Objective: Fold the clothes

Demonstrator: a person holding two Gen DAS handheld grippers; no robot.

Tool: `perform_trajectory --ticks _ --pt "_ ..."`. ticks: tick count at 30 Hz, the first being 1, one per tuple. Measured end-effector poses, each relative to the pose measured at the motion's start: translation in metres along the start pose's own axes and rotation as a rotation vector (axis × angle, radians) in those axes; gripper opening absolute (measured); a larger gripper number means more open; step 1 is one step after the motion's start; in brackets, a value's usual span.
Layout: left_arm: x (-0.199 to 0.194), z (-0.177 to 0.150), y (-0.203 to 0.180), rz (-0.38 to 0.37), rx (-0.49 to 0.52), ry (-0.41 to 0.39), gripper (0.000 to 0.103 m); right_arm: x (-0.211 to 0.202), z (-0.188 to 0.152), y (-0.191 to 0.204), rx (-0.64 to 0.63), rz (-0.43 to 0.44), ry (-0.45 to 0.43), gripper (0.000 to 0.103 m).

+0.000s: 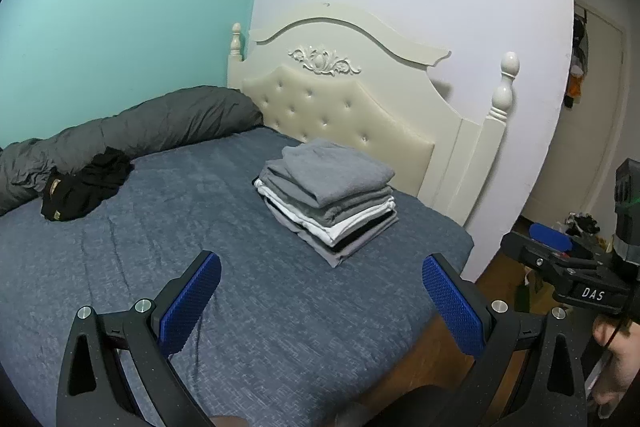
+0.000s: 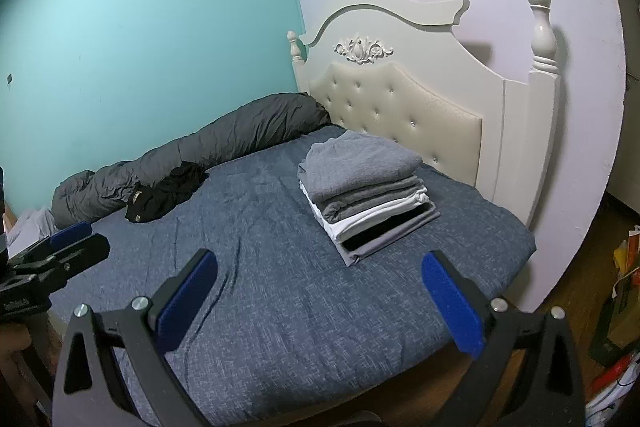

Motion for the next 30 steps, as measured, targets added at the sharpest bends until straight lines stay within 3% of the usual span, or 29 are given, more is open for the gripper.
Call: perform_trajectory --ticks 30 --pt "-0.0068 -0.0057 -0.0043 0.043 0.032 -0.015 0.103 -0.0021 -0.0032 -0.0048 0.010 -0.010 -0.009 0.103"
Point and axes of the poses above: each gripper's, at about its wrist camera, not at the fingertips, and x roughly the way its jaws point, y to its left, z to its top, the point moved 6 cm from there along x, roughly the way its jaws point, and after that the axes turned 4 degrees about x, right-handed, at the moved point
